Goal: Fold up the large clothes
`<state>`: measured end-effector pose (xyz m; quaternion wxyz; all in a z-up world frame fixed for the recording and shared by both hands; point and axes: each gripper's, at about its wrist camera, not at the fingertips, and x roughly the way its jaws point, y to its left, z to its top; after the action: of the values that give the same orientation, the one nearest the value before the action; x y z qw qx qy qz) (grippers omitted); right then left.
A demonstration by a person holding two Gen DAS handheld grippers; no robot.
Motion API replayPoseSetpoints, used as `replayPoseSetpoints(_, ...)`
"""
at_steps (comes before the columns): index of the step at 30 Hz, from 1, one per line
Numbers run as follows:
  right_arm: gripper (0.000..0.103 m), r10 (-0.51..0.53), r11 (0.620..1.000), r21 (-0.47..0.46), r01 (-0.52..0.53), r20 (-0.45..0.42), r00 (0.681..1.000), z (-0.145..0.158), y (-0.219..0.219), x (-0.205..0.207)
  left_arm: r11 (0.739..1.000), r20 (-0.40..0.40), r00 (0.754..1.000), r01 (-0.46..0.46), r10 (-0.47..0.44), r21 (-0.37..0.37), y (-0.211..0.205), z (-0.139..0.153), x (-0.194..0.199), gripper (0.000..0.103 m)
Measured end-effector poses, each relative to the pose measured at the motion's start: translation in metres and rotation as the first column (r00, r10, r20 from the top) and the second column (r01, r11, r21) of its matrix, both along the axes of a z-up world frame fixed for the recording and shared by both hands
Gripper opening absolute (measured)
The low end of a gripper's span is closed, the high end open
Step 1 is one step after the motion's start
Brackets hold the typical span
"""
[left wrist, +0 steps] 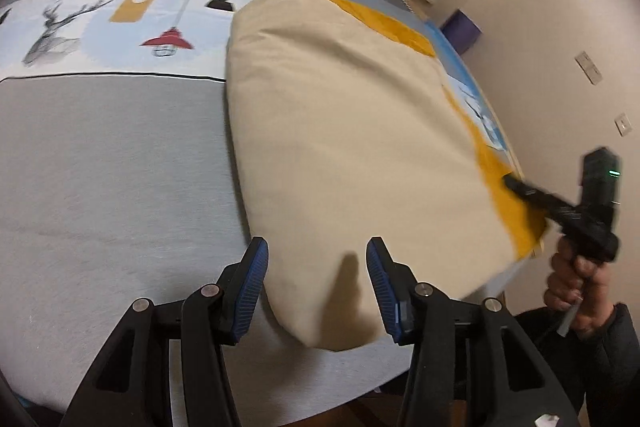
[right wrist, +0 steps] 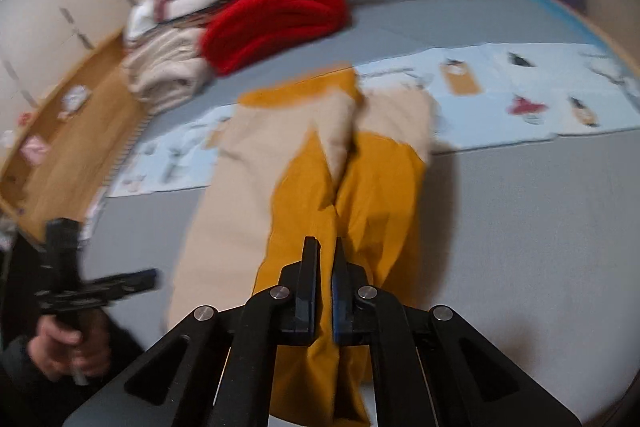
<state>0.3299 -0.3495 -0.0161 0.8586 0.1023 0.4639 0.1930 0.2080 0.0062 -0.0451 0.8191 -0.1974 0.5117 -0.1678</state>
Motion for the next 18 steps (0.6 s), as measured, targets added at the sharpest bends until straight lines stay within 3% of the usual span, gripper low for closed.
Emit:
replayPoseSetpoints(4,0.005,-0.039,0.981,-0.196,0.006,-0.164,0.986,-0.045,-0.003,0.009,0.995,-0.021,0.995,0.096,-0.096,0.003,-0.022,-0.005,-0.001,0.047)
replayPoseSetpoints(5,0.005,-0.047,0.975,-0.223,0.006,-0.178,0.983,-0.052,-0.003,0.011,0.992,-0.034,0.992,0.122,-0.121,0.040,-0.030,-0.010,-0.001,0.047)
replayPoseSetpoints(8,0.005,-0.052,0.967,-0.253,0.010,-0.162,0.985,-0.057,-0.003,0.014,0.965,-0.122,0.980,0.178,-0.157,0.192,-0.046,-0.035,-0.001,0.049)
replayPoseSetpoints(10,0.005,-0.055,0.970,-0.242,0.019,-0.142,0.988,-0.054,-0.002,0.016,0.970,-0.190,0.973,0.168,-0.134,0.174,-0.041,-0.051,0.001,0.050)
replayPoseSetpoints(12,0.007,-0.068,0.976,-0.216,0.040,-0.123,0.990,-0.048,-0.004,0.016,0.979,-0.202,0.973,0.143,-0.112,0.145,-0.034,-0.051,0.003,0.050)
replayPoseSetpoints(14,0.014,-0.076,0.985,-0.166,0.053,-0.133,0.988,-0.044,-0.009,0.014,0.979,-0.196,0.975,0.140,-0.109,0.150,-0.032,-0.049,0.001,0.050)
replayPoseSetpoints(18,0.042,-0.071,0.987,-0.155,0.033,-0.242,0.968,-0.059,-0.017,0.012,0.978,-0.172,0.978,0.142,-0.116,0.151,-0.032,-0.040,-0.002,0.049)
